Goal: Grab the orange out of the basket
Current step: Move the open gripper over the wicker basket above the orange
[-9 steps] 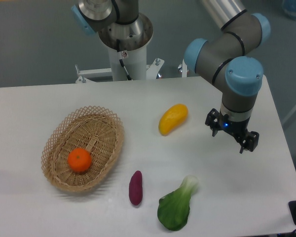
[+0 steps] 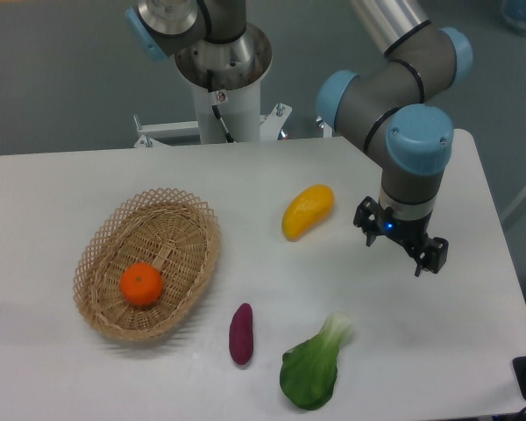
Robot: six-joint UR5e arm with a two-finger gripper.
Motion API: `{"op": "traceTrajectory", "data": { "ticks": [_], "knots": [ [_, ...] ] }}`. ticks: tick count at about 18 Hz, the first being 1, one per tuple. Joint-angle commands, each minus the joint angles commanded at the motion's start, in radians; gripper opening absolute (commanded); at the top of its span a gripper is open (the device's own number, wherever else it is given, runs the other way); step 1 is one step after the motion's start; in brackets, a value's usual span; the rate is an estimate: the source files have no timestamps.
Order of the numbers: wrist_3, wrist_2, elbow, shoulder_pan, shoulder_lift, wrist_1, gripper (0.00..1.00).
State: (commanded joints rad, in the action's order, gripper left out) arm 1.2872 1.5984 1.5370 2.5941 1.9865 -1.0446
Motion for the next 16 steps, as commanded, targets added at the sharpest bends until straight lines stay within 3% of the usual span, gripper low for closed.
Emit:
{"op": "traceTrajectory", "data": {
  "ticks": [9, 14, 16],
  "knots": [
    [-0.228, -0.038, 0.058, -0.144, -0.054, 0.005, 1.0],
    [-0.543, -0.046, 0.074, -0.267, -0.071, 0.009, 1.0],
    [-0.597, -0.048, 0.072, -0.294, -0.071, 0.009, 1.0]
  ]
}}
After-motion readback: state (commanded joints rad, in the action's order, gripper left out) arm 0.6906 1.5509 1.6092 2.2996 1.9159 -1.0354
